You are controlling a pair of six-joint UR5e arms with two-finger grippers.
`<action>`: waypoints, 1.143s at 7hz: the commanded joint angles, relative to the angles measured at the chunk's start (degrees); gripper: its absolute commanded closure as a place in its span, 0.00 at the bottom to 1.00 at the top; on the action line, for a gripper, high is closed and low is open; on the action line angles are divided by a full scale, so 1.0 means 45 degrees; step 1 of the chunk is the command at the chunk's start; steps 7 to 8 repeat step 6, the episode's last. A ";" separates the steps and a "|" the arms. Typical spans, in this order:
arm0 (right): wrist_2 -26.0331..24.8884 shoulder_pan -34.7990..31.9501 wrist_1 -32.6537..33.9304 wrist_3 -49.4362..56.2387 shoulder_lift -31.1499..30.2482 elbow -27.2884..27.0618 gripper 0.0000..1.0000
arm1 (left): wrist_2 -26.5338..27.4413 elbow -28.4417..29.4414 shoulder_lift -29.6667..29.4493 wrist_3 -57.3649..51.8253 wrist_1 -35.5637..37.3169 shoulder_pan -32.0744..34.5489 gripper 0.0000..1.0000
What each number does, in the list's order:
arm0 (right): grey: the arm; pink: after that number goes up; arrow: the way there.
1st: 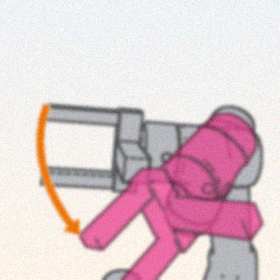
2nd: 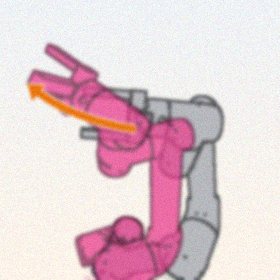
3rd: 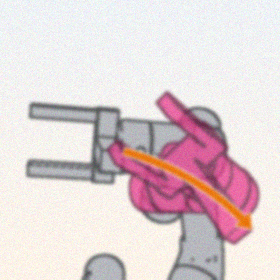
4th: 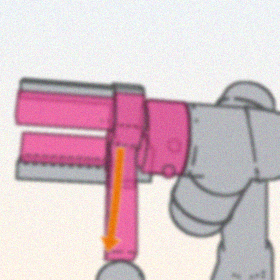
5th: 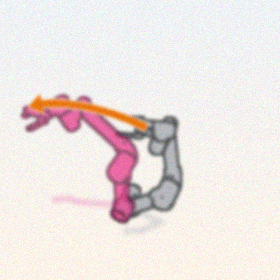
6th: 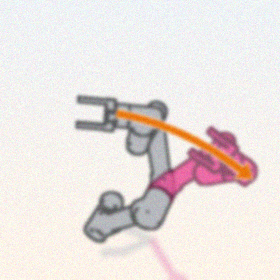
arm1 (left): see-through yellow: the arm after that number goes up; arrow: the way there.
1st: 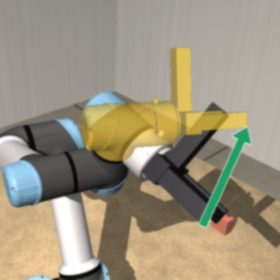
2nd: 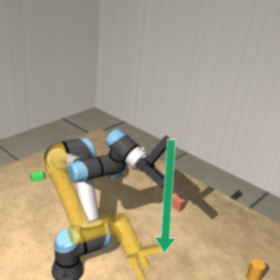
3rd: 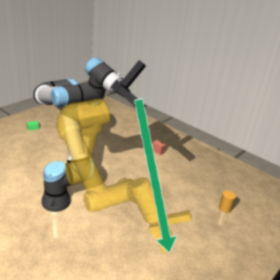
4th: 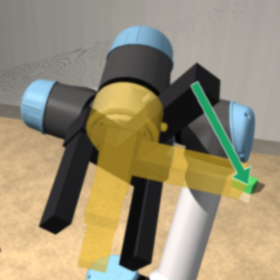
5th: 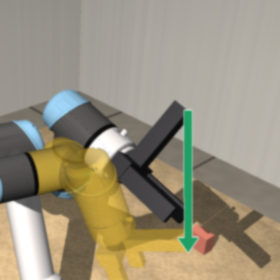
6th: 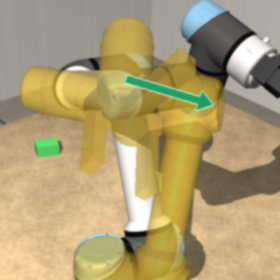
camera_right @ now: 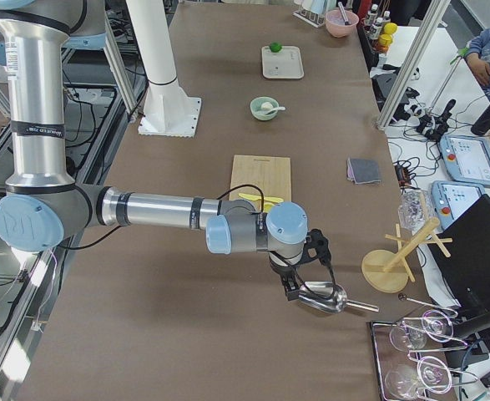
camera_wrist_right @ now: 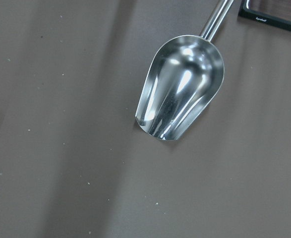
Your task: Put spoon and bun in bowl
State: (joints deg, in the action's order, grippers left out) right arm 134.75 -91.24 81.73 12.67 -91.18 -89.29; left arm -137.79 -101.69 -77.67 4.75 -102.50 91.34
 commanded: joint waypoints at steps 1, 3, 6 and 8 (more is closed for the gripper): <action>-0.0042 0.0003 -0.0018 -0.0023 0.0125 0.0057 0.00 | -0.0006 -0.0349 0.0250 0.0019 0.0005 0.0229 0.02; -0.0042 0.0003 -0.0018 -0.0023 0.0126 0.0134 0.00 | -0.0083 -0.0410 0.0269 0.0019 0.0005 0.0210 0.02; 0.0268 -0.0017 0.0001 -0.0043 0.0028 -0.0100 0.00 | -0.0084 -0.0682 0.0268 0.0000 -0.0014 0.0229 0.02; 0.0268 -0.0017 0.0001 -0.0043 0.0028 -0.0100 0.00 | -0.0084 -0.0682 0.0268 0.0000 -0.0014 0.0229 0.02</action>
